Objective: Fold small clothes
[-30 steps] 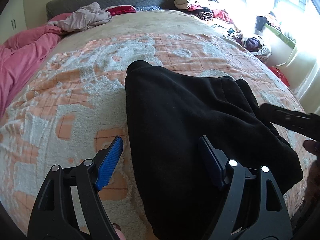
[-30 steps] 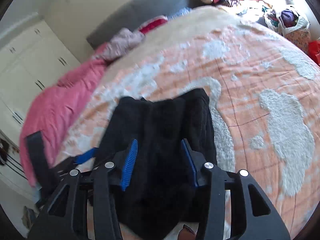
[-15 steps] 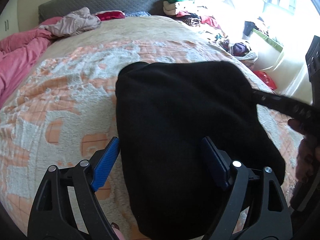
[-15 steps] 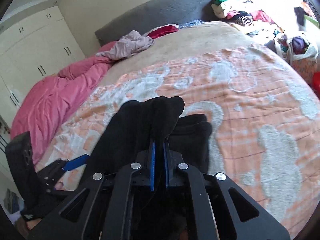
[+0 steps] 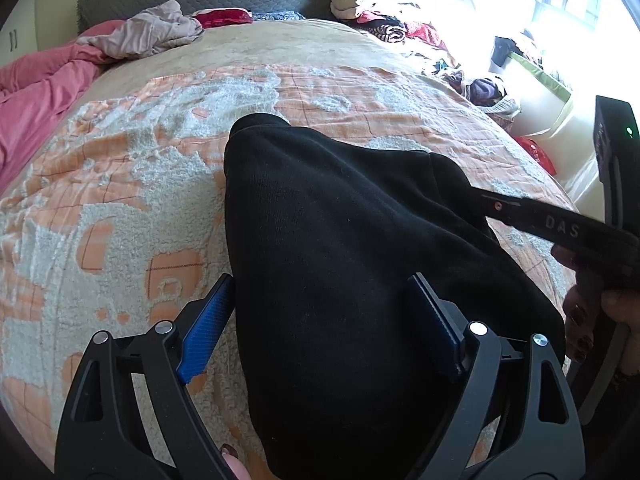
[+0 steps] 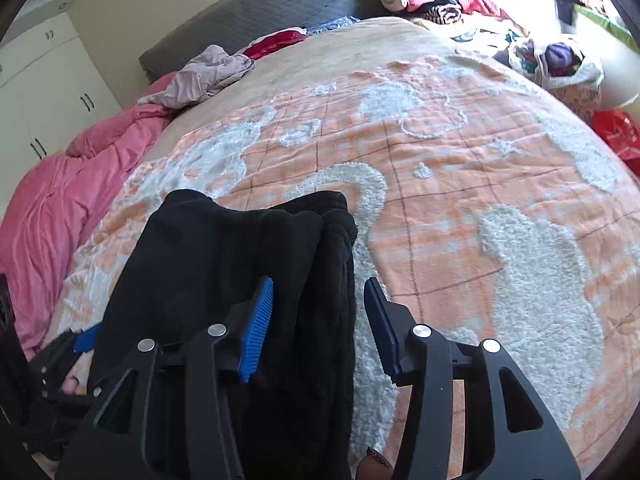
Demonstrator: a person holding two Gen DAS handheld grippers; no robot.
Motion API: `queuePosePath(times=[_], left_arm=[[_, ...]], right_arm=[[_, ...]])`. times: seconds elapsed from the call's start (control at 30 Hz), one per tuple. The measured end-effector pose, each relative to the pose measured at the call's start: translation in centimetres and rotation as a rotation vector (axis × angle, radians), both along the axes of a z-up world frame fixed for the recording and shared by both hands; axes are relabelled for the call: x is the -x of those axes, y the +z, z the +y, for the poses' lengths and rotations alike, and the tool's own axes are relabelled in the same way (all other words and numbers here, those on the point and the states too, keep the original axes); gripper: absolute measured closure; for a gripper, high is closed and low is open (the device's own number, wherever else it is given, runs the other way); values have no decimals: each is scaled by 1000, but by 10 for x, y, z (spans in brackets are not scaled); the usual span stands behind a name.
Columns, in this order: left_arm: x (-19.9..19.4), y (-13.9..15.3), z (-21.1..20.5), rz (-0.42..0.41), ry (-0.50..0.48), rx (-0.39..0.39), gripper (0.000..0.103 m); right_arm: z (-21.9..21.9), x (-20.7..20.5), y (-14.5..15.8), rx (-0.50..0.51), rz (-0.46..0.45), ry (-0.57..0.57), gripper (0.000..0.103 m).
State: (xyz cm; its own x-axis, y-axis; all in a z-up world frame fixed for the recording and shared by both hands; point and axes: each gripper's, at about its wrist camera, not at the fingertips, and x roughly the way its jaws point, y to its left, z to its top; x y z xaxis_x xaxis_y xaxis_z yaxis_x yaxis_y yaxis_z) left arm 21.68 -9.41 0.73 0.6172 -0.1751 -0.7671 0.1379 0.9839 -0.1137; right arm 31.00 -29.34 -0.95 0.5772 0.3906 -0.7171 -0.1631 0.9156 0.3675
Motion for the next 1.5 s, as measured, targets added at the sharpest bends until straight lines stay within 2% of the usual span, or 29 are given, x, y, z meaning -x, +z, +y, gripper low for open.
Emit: queuePosePath(times=[0.13,0.17,0.23,0.27,0.4,0.57,0.63,0.73,0.87,0.93,1.03,1.17,1.4,1.5], left_arm=[[1,1,-1,2,-4,-4,24],[1,1,-1,0,-2,-5,24],[1,1,-1,-1,0,-4,24],[1,1,-1,-1,1,-4,24],[2,4,-1,-6,1,-5,24],[2,15,5,-44,19,22,23],[-1,16,6,-35,18,39,23],[-6,13,-1,-12,7,27,22],[-4,8,-17,-18,-9,-39,21],[-2,7,-17,-22,-8,-43,21],[-1,5,-12,-11,-2,-20,21],[1,4,-8,-3,2,-3,21],[9,9,-4,-5,8,20,21],[15,12,-4,-12,6,17,21]], right_arm=[[6,-12,-3,-1,21,12,56],[7,-13,-5,4,26,16,59],[8,-15,-9,-21,33,34,73],[9,-15,-10,-28,28,43,85],[24,-5,8,68,-71,91,90],[33,4,51,83,-270,170,91],[36,-1,54,121,-291,182,91],[32,-16,39,149,-246,171,91],[21,-33,2,144,-114,140,91],[22,-33,-3,145,-103,135,90],[28,-27,-1,193,-126,130,88],[26,-13,9,205,-149,110,82],[4,34,43,124,-238,97,74],[0,54,51,94,-256,100,74]])
